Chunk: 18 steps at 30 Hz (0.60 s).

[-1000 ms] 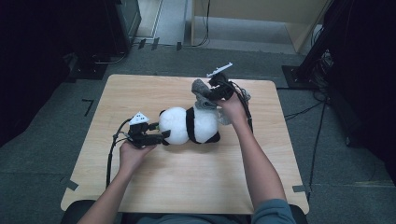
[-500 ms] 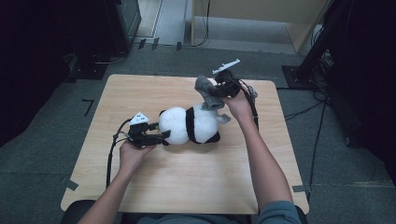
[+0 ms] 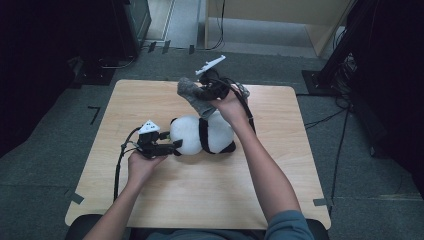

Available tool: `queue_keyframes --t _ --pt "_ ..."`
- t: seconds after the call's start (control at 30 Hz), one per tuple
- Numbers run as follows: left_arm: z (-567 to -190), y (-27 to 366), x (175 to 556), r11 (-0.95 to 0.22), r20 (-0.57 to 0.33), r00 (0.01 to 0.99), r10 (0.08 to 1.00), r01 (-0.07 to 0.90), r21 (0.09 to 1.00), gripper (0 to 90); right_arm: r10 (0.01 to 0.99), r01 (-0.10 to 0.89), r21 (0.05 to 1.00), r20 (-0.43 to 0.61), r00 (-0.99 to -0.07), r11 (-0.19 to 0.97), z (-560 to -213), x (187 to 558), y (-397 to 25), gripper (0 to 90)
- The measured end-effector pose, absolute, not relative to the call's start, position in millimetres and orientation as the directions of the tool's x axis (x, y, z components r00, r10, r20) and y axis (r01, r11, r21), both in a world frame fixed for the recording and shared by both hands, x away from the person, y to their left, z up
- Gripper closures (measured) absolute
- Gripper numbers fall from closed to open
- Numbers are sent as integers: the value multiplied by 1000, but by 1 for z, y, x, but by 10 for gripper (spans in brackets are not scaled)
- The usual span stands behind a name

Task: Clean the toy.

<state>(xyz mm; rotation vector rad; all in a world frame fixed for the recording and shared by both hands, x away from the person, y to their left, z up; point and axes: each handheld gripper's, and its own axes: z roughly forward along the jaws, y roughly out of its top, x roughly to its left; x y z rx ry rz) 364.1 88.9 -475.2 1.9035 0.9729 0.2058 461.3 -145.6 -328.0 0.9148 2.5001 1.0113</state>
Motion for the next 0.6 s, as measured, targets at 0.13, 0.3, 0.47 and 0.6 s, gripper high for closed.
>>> queue_keyframes --t 0.13,0.3,0.47,0.6 --pt "-475 89 365 -225 -251 669 700 540 811 314 621 427 705 -25 -784 567 -328 461 -121 773" --pt "-475 89 365 -223 -255 669 698 542 811 317 581 408 698 -14 -813 588 -335 461 -95 773" --pt "-475 89 365 -222 -256 670 696 541 811 330 568 433 659 11 -823 615 -357 467 -79 773" --pt "-475 89 365 -222 -257 670 697 542 810 335 579 467 625 30 -815 625 -375 472 -81 771"
